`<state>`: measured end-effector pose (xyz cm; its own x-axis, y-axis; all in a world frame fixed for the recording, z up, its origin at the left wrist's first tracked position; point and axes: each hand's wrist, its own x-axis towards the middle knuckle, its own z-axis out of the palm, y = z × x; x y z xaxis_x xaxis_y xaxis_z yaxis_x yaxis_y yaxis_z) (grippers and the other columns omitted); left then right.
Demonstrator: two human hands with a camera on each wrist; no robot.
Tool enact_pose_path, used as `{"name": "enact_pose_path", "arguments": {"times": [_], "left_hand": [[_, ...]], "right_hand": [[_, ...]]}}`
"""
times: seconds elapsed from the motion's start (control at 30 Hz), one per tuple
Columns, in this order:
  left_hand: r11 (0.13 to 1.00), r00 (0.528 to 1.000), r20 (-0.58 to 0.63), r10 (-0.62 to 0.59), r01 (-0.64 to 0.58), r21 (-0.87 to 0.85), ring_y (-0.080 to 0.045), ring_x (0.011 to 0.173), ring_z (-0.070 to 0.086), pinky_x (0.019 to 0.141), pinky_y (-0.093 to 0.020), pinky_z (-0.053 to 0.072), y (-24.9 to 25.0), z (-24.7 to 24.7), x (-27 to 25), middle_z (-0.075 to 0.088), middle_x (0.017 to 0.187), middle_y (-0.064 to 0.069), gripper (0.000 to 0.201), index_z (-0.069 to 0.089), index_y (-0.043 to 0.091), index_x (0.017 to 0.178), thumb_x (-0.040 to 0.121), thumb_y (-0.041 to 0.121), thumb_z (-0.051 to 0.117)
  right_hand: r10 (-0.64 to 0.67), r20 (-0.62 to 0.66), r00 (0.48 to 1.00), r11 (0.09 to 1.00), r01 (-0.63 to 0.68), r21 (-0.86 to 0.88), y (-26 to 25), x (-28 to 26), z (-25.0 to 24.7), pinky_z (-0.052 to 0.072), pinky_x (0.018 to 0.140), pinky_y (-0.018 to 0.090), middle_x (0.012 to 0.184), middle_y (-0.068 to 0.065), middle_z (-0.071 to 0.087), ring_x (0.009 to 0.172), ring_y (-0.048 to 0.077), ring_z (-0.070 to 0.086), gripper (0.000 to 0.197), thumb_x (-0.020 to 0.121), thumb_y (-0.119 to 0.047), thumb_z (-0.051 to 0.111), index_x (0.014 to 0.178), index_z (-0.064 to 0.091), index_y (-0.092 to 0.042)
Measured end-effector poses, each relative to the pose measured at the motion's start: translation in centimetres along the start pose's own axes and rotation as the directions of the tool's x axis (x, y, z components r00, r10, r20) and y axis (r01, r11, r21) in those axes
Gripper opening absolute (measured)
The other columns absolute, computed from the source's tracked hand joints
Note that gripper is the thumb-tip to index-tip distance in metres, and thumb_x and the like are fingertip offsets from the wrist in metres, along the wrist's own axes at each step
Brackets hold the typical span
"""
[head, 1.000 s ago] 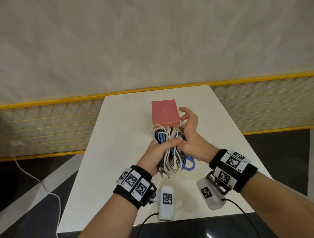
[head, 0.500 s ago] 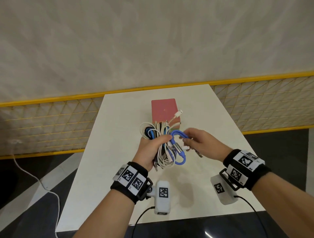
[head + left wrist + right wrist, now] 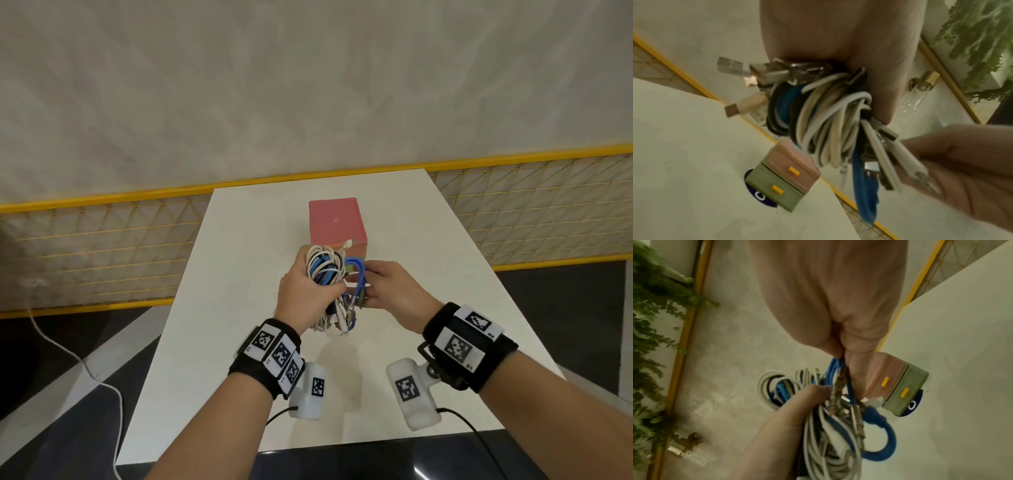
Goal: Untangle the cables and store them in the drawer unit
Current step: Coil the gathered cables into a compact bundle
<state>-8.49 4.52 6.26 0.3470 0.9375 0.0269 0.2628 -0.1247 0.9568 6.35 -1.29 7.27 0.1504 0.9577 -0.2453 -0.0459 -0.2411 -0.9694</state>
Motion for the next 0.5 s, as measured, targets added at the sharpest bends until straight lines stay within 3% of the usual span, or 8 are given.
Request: {"name": "enact_pose_path", "arguments": {"times": [0.07,0.17,0.23,0.3,0.37,0.4,0.5], "left_hand": [[0.998,0.999,-0.012,-0.035,0.034,-0.06,-0.01,0.085,0.068,0.079,-0.037,0.059,-0.6,0.1,-0.2,0.069,0.088,0.013,0.044,0.057,0.034,0.098,0.065,0.017,0.081],[0.987,0.996,-0.005,-0.088,0.086,-0.134,-0.011,0.083,0.069,0.075,-0.031,0.059,-1.8,0.2,-0.7,0.07,0.089,0.005,0.044,0.058,0.023,0.103,0.07,0.006,0.082],[0.978,0.994,0.027,-0.107,0.11,-0.178,-0.008,0.081,0.068,0.068,-0.02,0.055,-2.3,0.2,-0.9,0.069,0.092,0.0,0.044,0.057,0.015,0.108,0.073,-0.002,0.078],[0.966,0.988,0.073,-0.137,0.15,-0.21,-0.011,0.085,0.067,0.067,-0.016,0.053,-2.7,-0.1,-1.0,0.069,0.097,-0.005,0.042,0.057,0.012,0.112,0.078,-0.008,0.071],[0.955,0.981,0.118,-0.157,0.181,-0.235,-0.014,0.088,0.067,0.07,-0.02,0.055,-2.8,-0.3,-1.0,0.068,0.099,-0.008,0.041,0.056,0.015,0.112,0.081,-0.01,0.064],[0.95,0.977,0.134,-0.164,0.193,-0.247,-0.015,0.088,0.067,0.073,-0.023,0.057,-2.8,-0.5,-1.1,0.067,0.099,-0.008,0.041,0.055,0.016,0.113,0.082,-0.01,0.063],[0.914,0.967,0.189,-0.171,0.227,-0.335,-0.02,0.093,0.069,0.072,-0.028,0.058,-2.5,-0.8,-1.2,0.069,0.106,-0.013,0.044,0.053,0.016,0.122,0.084,-0.003,0.067]], "right_hand": [[-0.04,0.026,0.999,0.993,0.043,-0.106,0.4,0.3,0.8,0.056,0.082,0.04,0.101,0.018,0.067,0.082,0.029,0.064,0.032,0.101,-0.005,0.033,0.117,0.06,-0.006],[-0.125,0.031,0.992,0.906,0.126,-0.404,1.5,1.0,1.7,0.055,0.083,0.047,0.092,0.016,0.067,0.082,0.036,0.062,0.03,0.099,-0.01,0.033,0.108,0.061,-0.008],[-0.158,0.047,0.986,0.853,0.161,-0.497,2.4,1.3,1.9,0.05,0.072,0.038,0.081,0.009,0.063,0.069,0.026,0.057,0.027,0.097,-0.008,0.034,0.102,0.061,-0.005],[-0.196,0.054,0.979,0.819,0.193,-0.541,2.8,1.0,2.3,0.049,0.07,0.029,0.085,0.005,0.065,0.071,0.019,0.057,0.027,0.097,-0.006,0.037,0.107,0.062,-0.007],[-0.224,0.033,0.974,0.809,0.205,-0.551,2.9,0.4,2.7,0.048,0.075,0.017,0.097,0.001,0.066,0.082,0.015,0.06,0.028,0.097,-0.005,0.039,0.116,0.06,-0.009],[-0.245,0.019,0.969,0.805,0.214,-0.553,2.9,0.2,2.9,0.047,0.076,0.016,0.1,0.002,0.066,0.085,0.015,0.061,0.031,0.097,-0.004,0.039,0.121,0.059,-0.01],[-0.316,-0.001,0.949,0.785,0.261,-0.562,3.1,0.0,3.4,0.048,0.074,0.028,0.097,0.01,0.068,0.083,0.023,0.062,0.033,0.097,-0.005,0.039,0.125,0.056,-0.011]]}}
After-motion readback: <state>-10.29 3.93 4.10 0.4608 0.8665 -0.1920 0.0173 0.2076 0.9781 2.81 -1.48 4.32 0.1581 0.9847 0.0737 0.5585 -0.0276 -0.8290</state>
